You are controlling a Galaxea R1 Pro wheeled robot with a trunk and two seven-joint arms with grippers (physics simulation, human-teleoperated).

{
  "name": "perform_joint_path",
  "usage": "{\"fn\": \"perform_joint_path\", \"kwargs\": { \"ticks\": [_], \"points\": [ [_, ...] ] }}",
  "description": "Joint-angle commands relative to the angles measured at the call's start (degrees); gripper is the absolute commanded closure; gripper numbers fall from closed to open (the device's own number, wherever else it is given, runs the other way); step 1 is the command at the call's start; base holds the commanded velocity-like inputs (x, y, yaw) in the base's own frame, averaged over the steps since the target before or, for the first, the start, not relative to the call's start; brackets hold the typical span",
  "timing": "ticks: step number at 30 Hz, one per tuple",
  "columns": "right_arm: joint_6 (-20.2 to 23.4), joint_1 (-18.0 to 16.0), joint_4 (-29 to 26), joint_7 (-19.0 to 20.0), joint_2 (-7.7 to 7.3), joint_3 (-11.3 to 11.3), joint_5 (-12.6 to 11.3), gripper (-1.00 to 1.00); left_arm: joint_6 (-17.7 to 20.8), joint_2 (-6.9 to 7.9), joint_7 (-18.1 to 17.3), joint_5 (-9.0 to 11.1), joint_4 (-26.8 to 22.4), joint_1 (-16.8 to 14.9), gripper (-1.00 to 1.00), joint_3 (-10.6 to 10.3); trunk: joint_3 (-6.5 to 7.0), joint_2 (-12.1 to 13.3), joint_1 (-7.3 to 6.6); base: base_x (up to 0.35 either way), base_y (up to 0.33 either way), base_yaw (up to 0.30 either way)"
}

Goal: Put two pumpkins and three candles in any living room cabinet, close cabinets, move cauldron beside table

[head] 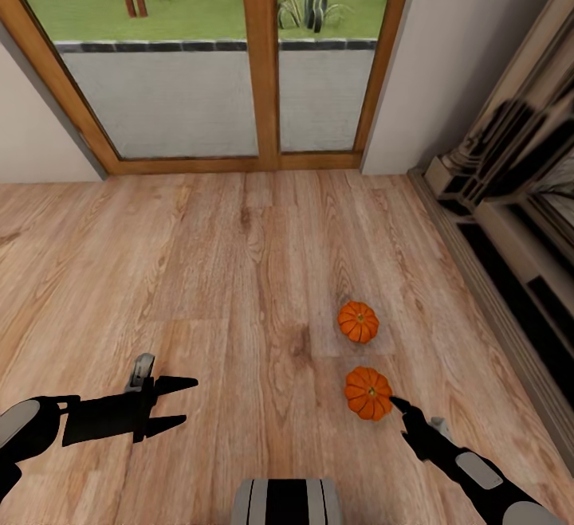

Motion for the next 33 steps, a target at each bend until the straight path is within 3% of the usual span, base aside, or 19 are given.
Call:
{"fn": "perform_joint_path", "kwargs": {
  "ticks": [1,6,9,26,33],
  "points": [
    [0.13,-0.03,0.03,0.97,-0.08,0.50,-0.59,-1.00,0.01,0.04,0.53,0.61,-0.03,-0.04,-1.00,-0.07,-0.04,-0.02,-0.01,0.000,0.000,0.000],
    [1.13,-0.03,0.10,5.98,-0.15,0.47,-0.59,-1.00,0.01,0.04,0.53,0.61,-0.04,-0.04,-1.00,-0.06,-0.04,-0.02,-0.01,0.000,0.000,0.000],
    [1.28,-0.03,0.11,6.67,-0.15,0.46,-0.59,-1.00,0.01,0.04,0.53,0.61,-0.04,-0.04,-1.00,-0.09,-0.04,-0.02,-0.01,0.000,0.000,0.000],
    [0.98,-0.03,-0.02,6.98,-0.16,0.45,-0.65,-1.00,0.01,0.04,0.53,0.61,-0.13,-0.04,-1.00,-0.13,-3.80,-0.24,0.43,0.000,0.000,0.000],
    [0.81,-0.03,-0.03,11.19,-0.16,0.53,-0.59,-1.00,0.01,0.04,0.53,0.61,-0.29,-0.04,-1.00,-0.14,-5.35,-0.34,0.61,0.000,0.000,0.000]
  ]
}}
